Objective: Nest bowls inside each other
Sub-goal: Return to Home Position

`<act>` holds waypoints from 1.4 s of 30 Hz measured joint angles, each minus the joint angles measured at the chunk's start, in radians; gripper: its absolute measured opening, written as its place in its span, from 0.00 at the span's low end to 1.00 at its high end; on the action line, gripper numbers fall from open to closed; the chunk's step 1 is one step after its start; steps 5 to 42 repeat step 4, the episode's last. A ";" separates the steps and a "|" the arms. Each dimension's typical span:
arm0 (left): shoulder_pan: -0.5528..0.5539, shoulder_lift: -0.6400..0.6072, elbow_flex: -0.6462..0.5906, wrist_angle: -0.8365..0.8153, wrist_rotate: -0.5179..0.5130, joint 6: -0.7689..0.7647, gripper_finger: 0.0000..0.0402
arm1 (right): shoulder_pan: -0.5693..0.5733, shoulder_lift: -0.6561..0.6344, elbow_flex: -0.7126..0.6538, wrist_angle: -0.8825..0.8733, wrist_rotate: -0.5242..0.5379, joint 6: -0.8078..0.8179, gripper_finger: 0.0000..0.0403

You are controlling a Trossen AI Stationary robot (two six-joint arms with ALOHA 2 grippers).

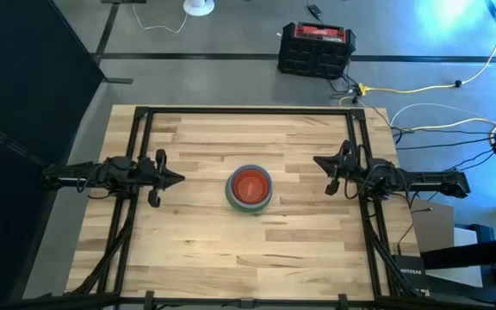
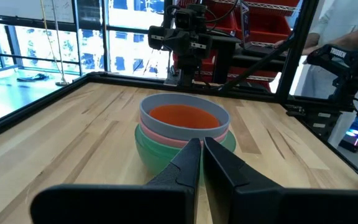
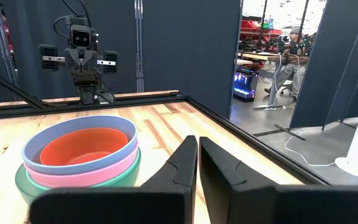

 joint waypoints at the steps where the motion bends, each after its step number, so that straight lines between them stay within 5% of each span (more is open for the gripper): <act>1: 0.000 0.000 0.000 0.000 0.000 0.000 0.00 | 0.000 0.000 0.000 0.000 0.000 0.000 0.00; 42: 0.000 0.000 0.000 0.000 0.000 0.000 0.00 | 0.000 0.000 0.000 0.000 0.000 0.000 0.00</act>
